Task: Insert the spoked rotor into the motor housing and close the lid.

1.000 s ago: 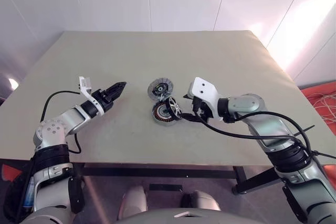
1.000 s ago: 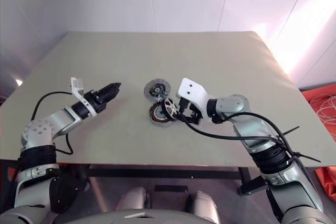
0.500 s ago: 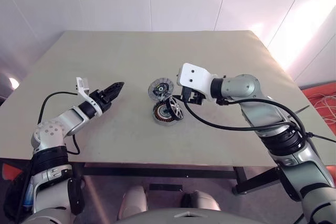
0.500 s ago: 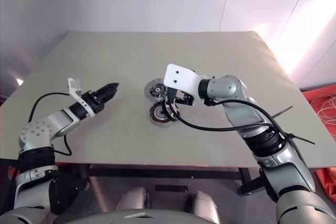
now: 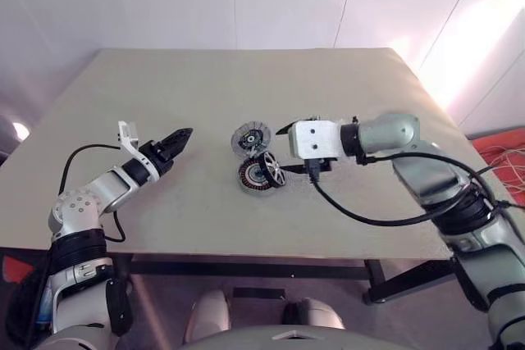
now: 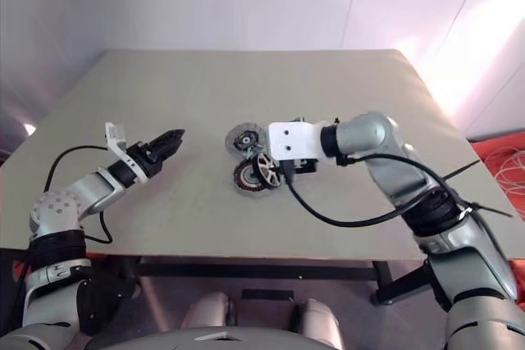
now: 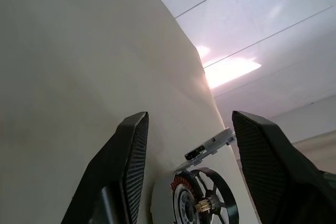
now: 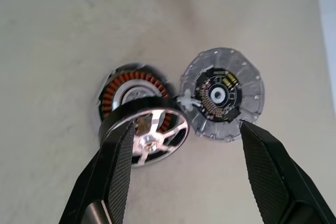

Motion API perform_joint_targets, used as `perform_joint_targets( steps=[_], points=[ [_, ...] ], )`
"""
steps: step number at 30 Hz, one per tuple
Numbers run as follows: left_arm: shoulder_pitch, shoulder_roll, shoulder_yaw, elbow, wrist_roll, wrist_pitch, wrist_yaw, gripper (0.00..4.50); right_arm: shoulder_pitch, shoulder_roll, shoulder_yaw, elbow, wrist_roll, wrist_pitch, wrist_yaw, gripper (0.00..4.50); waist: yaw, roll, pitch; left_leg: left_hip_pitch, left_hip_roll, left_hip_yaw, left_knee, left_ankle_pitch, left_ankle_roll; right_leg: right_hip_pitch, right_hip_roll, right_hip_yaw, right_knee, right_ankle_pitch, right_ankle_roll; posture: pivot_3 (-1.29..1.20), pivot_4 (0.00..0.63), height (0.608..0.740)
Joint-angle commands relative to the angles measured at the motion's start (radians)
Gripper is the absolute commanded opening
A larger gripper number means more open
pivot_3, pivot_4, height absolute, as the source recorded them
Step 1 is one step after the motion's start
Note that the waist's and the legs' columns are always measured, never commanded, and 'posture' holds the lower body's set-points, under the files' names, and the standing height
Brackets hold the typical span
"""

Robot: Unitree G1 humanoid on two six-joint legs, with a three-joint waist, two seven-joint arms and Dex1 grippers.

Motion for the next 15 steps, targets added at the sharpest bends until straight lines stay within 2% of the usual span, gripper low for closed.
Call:
perform_joint_targets(
  steps=[1,5,9,15],
  points=[
    [-0.044,0.013,-0.005,0.007,0.011,-0.020,-0.023,2.69,-0.127,0.004,0.052,0.115,-0.025,-0.202,0.142,3.60,0.000,0.000,0.000,0.000,0.000,0.000,0.000,0.000,0.000,-0.001,0.000,0.000,0.000,0.000,0.000,0.00,0.000,0.740],
    [-0.054,0.011,-0.011,0.020,0.022,-0.023,-0.034,2.69,-0.241,0.066,0.171,0.277,-0.094,-0.452,0.280,3.60,0.001,0.000,0.000,-0.001,0.000,0.000,0.001,0.001,0.003,-0.002,0.000,0.000,0.001,0.000,-0.001,0.00,0.000,0.740],
    [-0.043,0.002,-0.004,0.002,0.016,-0.023,-0.029,2.69,-0.279,0.133,0.256,0.347,-0.093,-0.587,0.393,3.60,0.001,0.000,0.000,-0.003,0.000,0.000,0.002,0.001,0.006,-0.006,0.000,0.000,0.001,0.001,-0.002,0.00,0.000,0.740],
    [0.028,-0.022,0.021,-0.077,-0.018,-0.011,0.003,2.69,-0.344,0.230,0.306,0.516,-0.183,-0.702,0.324,3.60,-0.001,-0.001,0.000,-0.009,0.000,0.000,0.005,-0.001,0.010,-0.010,0.000,0.000,0.001,0.001,-0.003,0.00,0.000,0.740]
  ],
)
